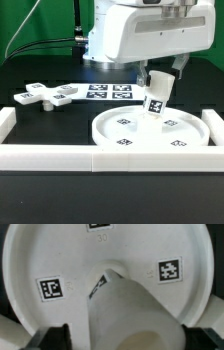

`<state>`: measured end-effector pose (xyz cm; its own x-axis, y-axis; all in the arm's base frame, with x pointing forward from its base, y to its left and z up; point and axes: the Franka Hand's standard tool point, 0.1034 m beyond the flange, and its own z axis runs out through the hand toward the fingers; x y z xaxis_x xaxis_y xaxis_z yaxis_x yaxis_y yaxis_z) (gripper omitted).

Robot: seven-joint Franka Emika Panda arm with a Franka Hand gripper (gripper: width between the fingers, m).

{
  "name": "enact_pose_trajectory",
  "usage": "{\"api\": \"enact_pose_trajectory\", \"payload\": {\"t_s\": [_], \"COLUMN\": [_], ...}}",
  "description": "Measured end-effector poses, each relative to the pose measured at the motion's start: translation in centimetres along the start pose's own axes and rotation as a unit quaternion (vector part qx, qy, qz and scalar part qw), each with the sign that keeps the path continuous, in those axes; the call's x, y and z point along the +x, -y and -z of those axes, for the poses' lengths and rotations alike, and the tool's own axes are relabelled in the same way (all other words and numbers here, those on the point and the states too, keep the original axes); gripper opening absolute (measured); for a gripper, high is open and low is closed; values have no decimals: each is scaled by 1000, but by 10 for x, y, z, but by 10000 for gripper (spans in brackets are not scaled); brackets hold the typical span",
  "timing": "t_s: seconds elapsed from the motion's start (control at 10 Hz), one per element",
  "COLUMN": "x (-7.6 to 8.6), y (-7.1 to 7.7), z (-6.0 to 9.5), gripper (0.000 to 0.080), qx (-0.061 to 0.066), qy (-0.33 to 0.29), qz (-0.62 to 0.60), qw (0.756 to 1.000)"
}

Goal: Assemble round table

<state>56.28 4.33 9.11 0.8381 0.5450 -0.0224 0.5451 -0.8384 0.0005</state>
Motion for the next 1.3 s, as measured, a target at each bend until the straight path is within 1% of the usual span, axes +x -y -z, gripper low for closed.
{"api": "enact_pose_trajectory", "payload": {"t_s": [0.1,0.5,0.6,0.7,0.8,0.9,1.1,1.3], "x": [0,0,0,1,1,1,-1,-2], "y": [-2,-2,-2,-1,0,0,-1,-3], "z": [0,0,0,0,0,0,0,0], "gripper": [406,407,407,407,409,409,409,409], "qx": [-1,-1,1,4,12,17,23,34], "qy": [-2,-2,-3,-4,-10,-22,-38,-48], "qz": [1,0,-24,-74,-129,-187,-302,-410], "qw": [1000,1000,1000,997,992,982,952,910]}}
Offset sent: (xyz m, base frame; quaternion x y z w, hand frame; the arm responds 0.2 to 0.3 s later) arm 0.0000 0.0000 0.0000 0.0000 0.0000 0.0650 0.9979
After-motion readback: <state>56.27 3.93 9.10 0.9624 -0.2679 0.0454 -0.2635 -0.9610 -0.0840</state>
